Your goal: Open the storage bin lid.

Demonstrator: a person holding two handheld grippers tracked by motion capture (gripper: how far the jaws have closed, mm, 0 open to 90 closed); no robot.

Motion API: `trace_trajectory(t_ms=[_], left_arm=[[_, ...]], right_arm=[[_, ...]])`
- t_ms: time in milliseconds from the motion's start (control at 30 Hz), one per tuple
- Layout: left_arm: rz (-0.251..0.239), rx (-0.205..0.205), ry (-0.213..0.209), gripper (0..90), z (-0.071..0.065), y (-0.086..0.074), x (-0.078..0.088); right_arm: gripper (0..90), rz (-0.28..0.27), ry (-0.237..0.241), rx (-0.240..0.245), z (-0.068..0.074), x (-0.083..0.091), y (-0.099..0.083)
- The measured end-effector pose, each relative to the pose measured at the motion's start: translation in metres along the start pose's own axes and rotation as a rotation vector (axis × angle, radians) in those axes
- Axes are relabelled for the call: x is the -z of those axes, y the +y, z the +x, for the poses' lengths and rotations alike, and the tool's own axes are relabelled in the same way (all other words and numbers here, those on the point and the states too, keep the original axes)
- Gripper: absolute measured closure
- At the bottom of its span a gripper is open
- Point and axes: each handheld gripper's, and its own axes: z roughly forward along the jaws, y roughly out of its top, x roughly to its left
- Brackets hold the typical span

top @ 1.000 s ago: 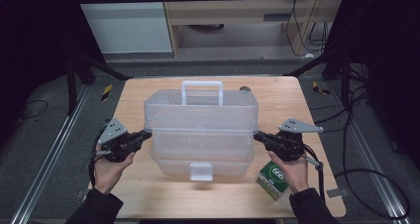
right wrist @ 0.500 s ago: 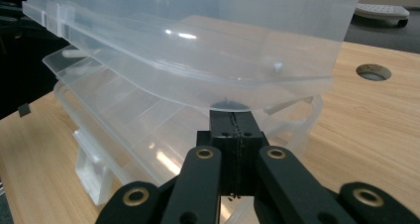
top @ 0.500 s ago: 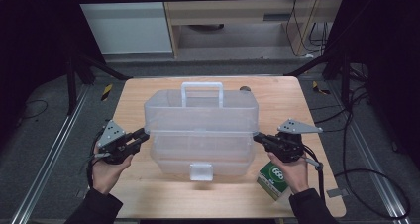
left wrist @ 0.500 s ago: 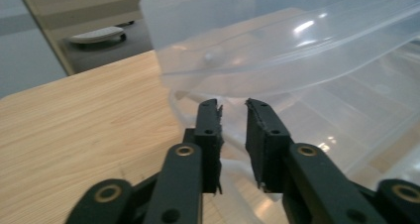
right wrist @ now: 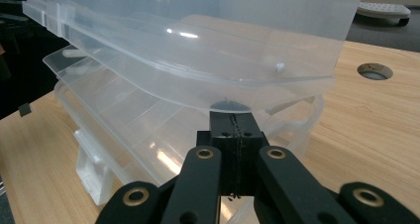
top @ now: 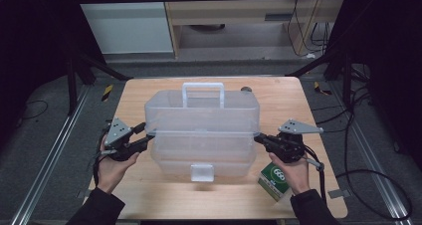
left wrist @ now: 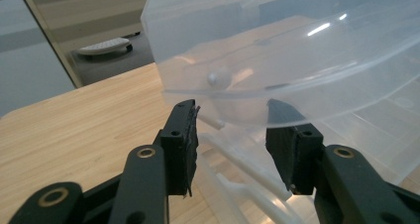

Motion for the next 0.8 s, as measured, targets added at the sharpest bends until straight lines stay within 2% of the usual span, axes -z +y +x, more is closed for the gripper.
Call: trace_trajectory(t_ms=[300,433,533,800], left_arm=[[-0.017,-0.014,0.005,53.5,-0.0013,0.0058,-0.0038],[-0.023,-0.032,0.010,55.0,-0.0013,0.0063,-0.0020],[-0.034,-0.028,0.007,56.8,-0.0009,0.0069,0.0011],[-0.022,-0.049,0.027,58.8,-0.0029,0.0081,0.0020]], right_arm=[[90.0,0.001,0.002,0.001,-0.0002,-0.0001,0.0001],[90.0,0.000,0.002,0.001,0.0000,-0.0004,0.0000],[89.9,0.002,0.003,-0.001,-0.0001,-0.0006,0.0002],[89.1,0.011,-0.008,-0.002,-0.0012,-0.0007,-0.0011]])
